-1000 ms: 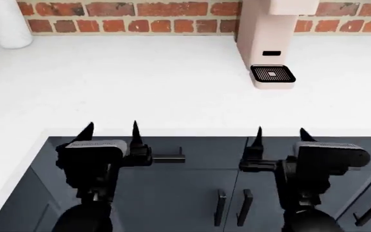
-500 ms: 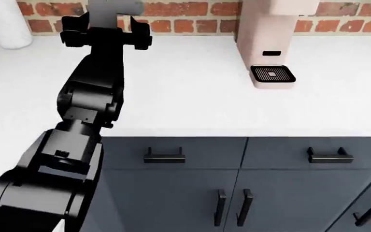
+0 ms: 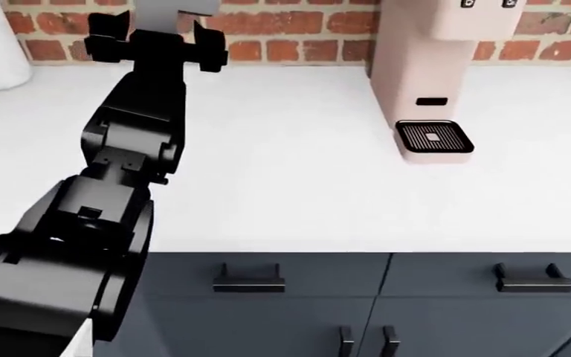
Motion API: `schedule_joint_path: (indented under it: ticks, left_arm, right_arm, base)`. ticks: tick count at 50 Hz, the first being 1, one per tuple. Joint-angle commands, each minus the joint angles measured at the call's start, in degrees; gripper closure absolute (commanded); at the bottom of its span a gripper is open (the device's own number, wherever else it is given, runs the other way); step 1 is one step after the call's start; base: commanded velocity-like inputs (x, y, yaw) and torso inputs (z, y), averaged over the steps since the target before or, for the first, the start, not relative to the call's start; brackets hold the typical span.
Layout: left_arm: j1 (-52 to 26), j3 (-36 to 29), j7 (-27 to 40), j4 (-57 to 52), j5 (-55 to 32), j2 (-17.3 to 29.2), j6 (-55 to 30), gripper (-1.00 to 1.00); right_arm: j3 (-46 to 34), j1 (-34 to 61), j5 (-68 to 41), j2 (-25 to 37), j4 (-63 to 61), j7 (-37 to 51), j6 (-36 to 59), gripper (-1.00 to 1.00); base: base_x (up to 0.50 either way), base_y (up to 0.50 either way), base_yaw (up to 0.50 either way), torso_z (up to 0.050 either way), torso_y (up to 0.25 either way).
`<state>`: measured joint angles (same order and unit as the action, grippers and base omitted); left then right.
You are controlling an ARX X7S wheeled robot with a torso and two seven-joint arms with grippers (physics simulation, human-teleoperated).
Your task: Pick the mug from the cabinet, place it under the coffee machine dispenser, and press the start button.
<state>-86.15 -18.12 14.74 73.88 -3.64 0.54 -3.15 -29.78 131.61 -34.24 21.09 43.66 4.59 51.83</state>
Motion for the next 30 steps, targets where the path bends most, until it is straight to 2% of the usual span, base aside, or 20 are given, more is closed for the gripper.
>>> schedule_joint_path:
  ticks: [1, 30]
  left_arm:
    - [-0.67, -0.19, 0.02, 1.07, 0.03, -0.10, 0.12, -1.00]
    - [-1.18, -0.65, 0.25, 1.07, -0.35, -0.12, 0.03, -1.00]
  right_arm:
    - [-0.14, 0.50, 0.07, -0.25, 1.89, -0.97, 1.90, -1.00]
    - [0.95, -1.20, -0.17, 0.34, 0.91, -0.83, 4.11, -1.00]
  base:
    - [0.50, 0.00, 0.00, 0.000, 0.000]
    - [0.50, 0.00, 0.00, 0.000, 0.000]
